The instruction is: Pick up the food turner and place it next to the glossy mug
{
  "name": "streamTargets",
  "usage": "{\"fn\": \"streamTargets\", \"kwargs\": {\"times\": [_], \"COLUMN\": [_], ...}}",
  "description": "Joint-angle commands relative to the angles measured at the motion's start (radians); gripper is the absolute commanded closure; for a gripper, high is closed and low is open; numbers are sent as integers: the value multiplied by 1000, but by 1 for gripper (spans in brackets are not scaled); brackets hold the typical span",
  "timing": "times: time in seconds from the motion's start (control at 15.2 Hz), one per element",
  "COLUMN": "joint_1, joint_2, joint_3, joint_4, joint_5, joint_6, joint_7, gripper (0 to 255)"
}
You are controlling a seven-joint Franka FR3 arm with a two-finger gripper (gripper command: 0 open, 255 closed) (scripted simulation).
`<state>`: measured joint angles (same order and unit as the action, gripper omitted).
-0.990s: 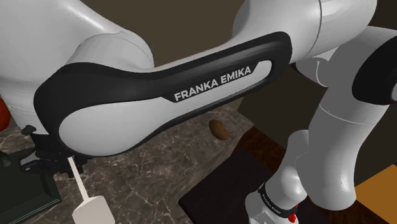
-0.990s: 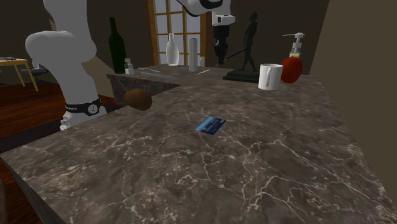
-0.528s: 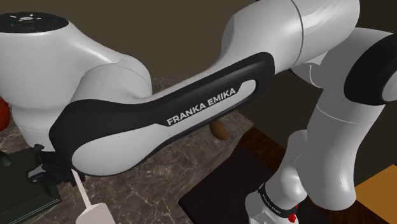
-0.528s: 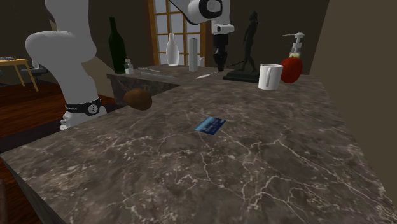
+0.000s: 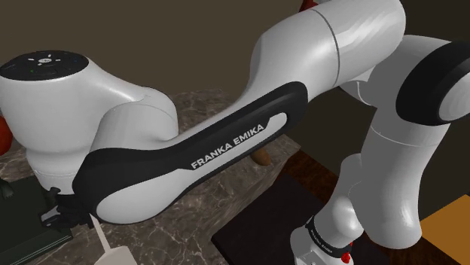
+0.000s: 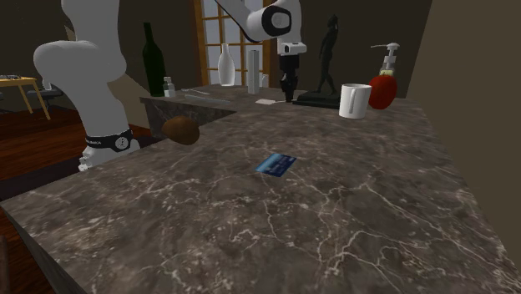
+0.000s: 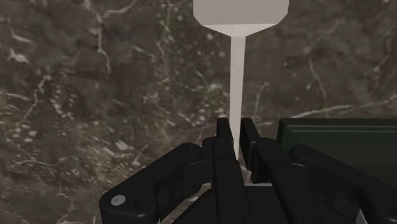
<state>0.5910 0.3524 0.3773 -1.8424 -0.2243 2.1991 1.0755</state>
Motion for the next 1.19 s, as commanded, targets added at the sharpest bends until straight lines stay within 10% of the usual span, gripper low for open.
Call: {"fn": "streamTargets", "kwargs": {"times": [0.0,0.26,0.33,1.12], "joint_1": [0,0,0,-6], "joint_2": [1,1,1,-60], "joint_3": [0,0,0,15], "joint_4": [-1,-1,-1,48], "joint_5": [-1,-1,-1,34], "joint_6": [2,2,2,-102], "joint_7": [1,1,1,-21], "gripper": [255,255,0,0]}}
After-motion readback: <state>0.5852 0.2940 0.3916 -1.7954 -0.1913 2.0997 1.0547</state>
